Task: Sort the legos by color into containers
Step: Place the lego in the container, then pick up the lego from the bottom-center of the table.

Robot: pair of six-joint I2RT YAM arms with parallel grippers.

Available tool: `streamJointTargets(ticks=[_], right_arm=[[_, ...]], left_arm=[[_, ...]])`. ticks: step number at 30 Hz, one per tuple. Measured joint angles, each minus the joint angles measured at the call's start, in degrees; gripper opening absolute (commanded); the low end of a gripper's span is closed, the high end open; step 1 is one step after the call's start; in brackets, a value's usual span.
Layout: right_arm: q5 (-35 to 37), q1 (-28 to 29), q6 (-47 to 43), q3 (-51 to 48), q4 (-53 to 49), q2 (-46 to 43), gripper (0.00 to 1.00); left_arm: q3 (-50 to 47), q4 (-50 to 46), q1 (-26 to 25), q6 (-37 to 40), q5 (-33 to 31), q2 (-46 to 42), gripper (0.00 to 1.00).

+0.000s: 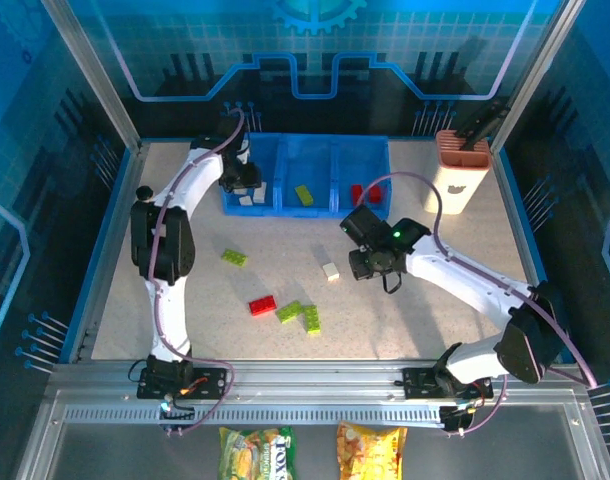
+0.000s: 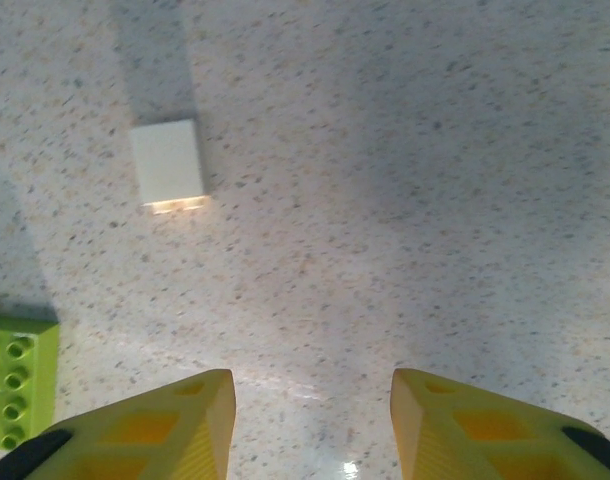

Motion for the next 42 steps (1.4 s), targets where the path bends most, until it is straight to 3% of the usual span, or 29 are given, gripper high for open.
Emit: streamJointTargets(ticks=[20,29,42], right_arm=[[-4.2,20.3,11.6,8.3,3.5,18.1,0.46],[-6.9,21.5,18.1,6.6,5.6,20.5,0.48],[-8.6,21.5,22.2,5.2,7.4,26.6,0.45]], left_arm=[[-20.8,-1.1,2.7,-1.3,2.3,-22.1,0.46],[-25.3,-2.3,4.2,0.5,2.3,-27.9,0.47],[-32.6,2.6,4.4,1.8,2.3,-28.2,0.48]])
